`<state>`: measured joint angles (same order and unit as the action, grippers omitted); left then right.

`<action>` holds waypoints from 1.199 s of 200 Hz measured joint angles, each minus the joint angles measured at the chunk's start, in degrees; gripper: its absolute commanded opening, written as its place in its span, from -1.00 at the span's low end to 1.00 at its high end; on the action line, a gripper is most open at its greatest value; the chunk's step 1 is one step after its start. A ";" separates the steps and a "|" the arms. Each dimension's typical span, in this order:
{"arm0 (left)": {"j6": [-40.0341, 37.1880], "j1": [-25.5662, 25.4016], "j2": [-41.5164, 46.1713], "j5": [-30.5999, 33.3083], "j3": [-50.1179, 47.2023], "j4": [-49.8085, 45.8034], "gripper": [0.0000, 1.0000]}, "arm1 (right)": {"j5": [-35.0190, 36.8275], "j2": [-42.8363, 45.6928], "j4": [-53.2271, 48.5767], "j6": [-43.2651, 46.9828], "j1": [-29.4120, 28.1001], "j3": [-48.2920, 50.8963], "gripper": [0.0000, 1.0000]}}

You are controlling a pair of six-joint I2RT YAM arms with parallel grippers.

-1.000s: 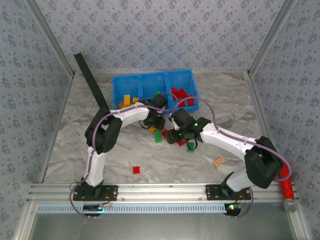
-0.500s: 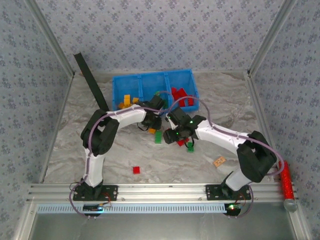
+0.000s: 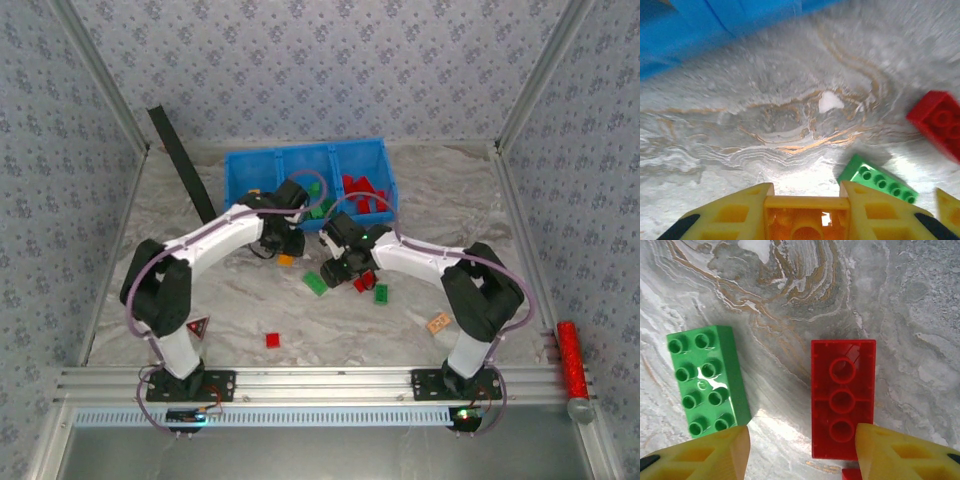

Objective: Sort the legos into containers by color
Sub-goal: Pick up the lego from the center of the table, then place the lego in the container, then pick up the lego from the center of the table.

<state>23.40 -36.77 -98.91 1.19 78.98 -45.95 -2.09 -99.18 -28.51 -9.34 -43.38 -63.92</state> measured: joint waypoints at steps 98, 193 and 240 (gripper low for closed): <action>-2.64 13.62 -0.37 1.86 13.14 -0.46 -0.50 | 2.86 -4.02 0.04 1.53 0.17 -0.63 0.19; -3.93 19.56 -17.66 0.11 24.06 -0.55 -0.51 | 4.46 -6.64 0.04 2.36 1.68 -2.38 -0.31; -3.91 20.63 -24.24 0.13 30.82 -1.25 -0.39 | 4.26 -6.58 -0.02 2.14 1.90 -2.56 -0.60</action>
<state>19.49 -16.14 -123.15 1.32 109.80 -47.20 2.17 -105.75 -28.53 -7.20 -41.47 -66.48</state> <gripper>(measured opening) 0.327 0.264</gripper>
